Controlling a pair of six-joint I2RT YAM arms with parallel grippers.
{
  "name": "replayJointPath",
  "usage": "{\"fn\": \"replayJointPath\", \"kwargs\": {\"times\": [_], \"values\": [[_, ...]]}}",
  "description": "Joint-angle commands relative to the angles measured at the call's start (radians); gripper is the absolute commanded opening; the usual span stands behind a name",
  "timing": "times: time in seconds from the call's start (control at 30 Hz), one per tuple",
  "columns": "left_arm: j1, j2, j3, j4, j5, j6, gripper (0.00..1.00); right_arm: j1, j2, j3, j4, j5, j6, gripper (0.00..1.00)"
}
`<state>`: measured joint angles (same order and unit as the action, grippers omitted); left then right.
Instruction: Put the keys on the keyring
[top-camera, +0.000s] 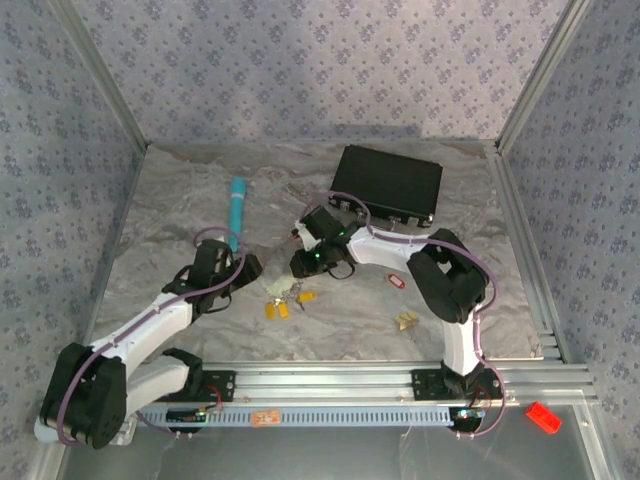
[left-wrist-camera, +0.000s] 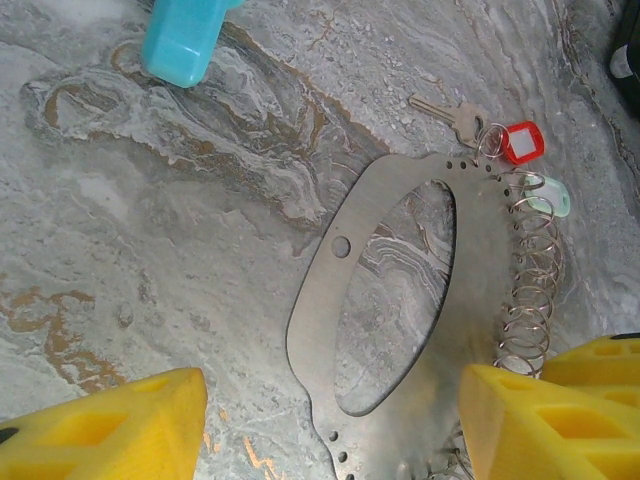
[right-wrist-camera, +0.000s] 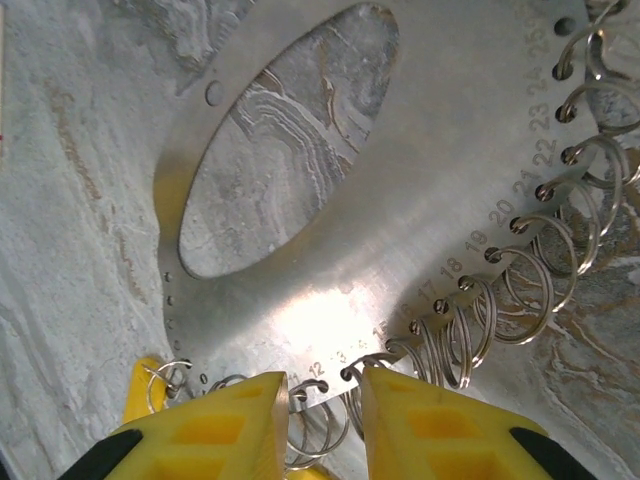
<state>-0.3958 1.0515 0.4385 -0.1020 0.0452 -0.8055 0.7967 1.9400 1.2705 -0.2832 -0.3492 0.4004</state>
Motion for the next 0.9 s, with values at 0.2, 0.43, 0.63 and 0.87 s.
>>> {"fn": "replayJointPath", "kwargs": {"times": [0.2, 0.43, 0.63, 0.87], "values": [[-0.012, 0.002, -0.006, 0.010, 0.006, -0.015, 0.67, 0.026, 0.040, 0.059, -0.099, 0.052, -0.022, 0.27], [-0.013, 0.002, -0.007, 0.008, 0.004, -0.018, 0.67, 0.042, 0.051, 0.078, -0.142, 0.113, -0.040, 0.28], [-0.014, 0.002, -0.009, 0.009, 0.001, -0.019, 0.67, 0.049, 0.061, 0.084, -0.153, 0.128, -0.043, 0.29], [-0.015, 0.001, -0.007, 0.010, -0.001, -0.020, 0.66, 0.054, 0.068, 0.092, -0.154, 0.117, -0.043, 0.30]]}}
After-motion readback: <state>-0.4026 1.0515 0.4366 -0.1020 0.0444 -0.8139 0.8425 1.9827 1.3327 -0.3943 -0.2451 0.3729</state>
